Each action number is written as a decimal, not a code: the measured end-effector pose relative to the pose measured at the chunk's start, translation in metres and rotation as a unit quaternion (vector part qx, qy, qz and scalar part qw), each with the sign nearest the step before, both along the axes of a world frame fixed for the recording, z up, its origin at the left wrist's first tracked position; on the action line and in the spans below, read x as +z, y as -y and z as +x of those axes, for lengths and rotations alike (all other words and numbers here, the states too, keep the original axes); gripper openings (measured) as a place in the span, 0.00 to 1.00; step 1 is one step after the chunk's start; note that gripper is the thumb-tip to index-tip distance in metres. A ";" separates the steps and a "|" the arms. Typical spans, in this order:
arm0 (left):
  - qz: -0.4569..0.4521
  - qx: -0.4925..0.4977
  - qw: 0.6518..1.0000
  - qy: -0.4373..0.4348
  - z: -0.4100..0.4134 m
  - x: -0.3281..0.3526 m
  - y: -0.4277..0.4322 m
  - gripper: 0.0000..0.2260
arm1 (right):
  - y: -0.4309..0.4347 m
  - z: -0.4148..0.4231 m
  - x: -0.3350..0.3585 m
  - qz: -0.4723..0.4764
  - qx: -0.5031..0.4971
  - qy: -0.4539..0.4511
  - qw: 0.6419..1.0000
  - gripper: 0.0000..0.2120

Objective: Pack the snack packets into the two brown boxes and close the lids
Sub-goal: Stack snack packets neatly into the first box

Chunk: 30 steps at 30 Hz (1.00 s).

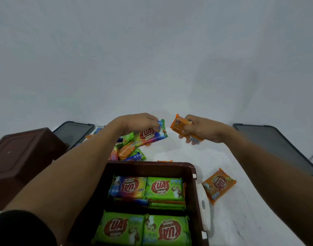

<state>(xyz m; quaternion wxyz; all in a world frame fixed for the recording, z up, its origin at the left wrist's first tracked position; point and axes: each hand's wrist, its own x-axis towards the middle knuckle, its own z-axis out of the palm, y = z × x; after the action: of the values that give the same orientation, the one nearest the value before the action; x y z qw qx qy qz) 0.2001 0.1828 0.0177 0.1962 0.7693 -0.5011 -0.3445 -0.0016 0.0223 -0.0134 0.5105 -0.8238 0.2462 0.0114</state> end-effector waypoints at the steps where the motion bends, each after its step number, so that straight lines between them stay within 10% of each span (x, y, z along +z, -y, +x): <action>1: 0.013 -0.015 1.000 -0.006 0.000 0.004 -0.006 0.13 | -0.007 -0.002 0.007 -0.021 0.000 -0.001 1.000 0.14; 7: 0.045 -0.117 0.990 0.065 -0.010 0.011 -0.048 0.30 | -0.071 -0.013 0.031 -0.105 0.039 0.002 0.994 0.16; 30: -0.129 -0.123 0.908 0.380 -0.047 -0.081 -0.175 0.38 | -0.195 -0.037 -0.053 -0.468 0.055 -0.010 0.882 0.21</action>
<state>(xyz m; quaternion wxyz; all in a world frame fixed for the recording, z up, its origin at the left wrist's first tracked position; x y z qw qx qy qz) 0.1529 0.3574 -0.0631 0.0442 0.7426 -0.6680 0.0201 -0.0382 0.2176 -0.0665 0.0618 -0.9790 0.1816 -0.0690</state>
